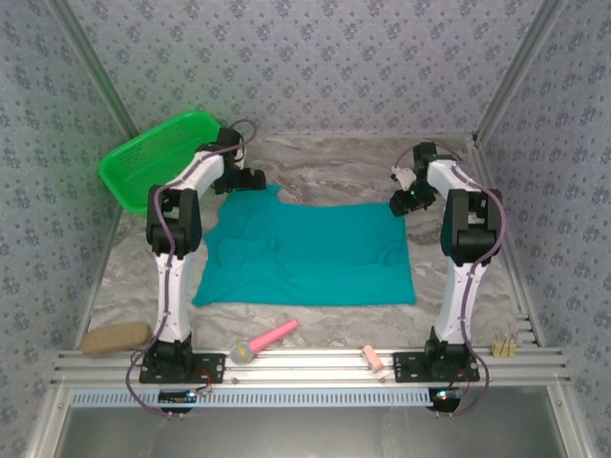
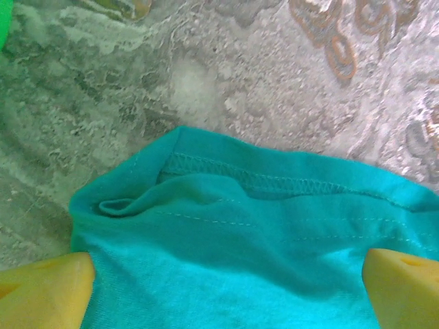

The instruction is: Fold the inside-out t-shirt

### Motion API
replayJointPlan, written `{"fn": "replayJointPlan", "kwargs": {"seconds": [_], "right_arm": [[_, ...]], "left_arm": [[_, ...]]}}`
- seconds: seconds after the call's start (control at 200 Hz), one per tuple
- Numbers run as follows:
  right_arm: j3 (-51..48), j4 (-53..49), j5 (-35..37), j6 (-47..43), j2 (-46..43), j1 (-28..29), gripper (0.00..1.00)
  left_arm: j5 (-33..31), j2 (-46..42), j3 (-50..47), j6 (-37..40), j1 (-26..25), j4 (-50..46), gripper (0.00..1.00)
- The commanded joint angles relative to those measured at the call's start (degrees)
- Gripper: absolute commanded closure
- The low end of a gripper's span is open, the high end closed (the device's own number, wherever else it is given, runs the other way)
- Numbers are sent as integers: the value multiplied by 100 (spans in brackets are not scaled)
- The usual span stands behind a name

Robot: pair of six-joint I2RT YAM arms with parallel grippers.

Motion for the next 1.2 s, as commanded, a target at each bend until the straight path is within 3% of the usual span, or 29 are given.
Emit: {"fn": "replayJointPlan", "kwargs": {"seconds": [0.0, 0.115, 0.24, 0.325, 0.42, 0.525, 0.645, 0.795, 0.91, 1.194], "right_arm": [[273, -141, -258, -429, 207, 35, 47], [511, -261, -495, -650, 370, 39, 55], [715, -512, -439, -794, 580, 45, 71], [726, -577, -449, -850, 614, 45, 80], [618, -430, -702, -852, 342, 58, 96], [240, 198, -981, -1043, -221, 76, 100], [-73, 542, -1189, -1843, -721, 123, 100], [-505, 939, -756, -2606, -1091, 177, 100], [-922, 1098, -532, -3206, -1364, 158, 100], [-2266, 1938, -1357, -4530, -2362, 15, 100]], "left_arm": [[496, 180, 186, -131, 43, -60, 3], [772, 291, 315, -165, 43, -65, 16], [808, 338, 368, -195, 43, -133, 39], [839, 354, 379, -160, 43, -230, 64], [787, 273, 441, -126, 43, -407, 100], [695, -22, 411, -142, 43, -329, 100], [453, -554, 255, -96, 18, -37, 100], [-69, -1533, -735, 102, -53, 1032, 100], [-75, -2093, -1449, 282, -71, 1744, 100], [-56, -3170, -2887, 1685, -247, 2594, 100]]}}
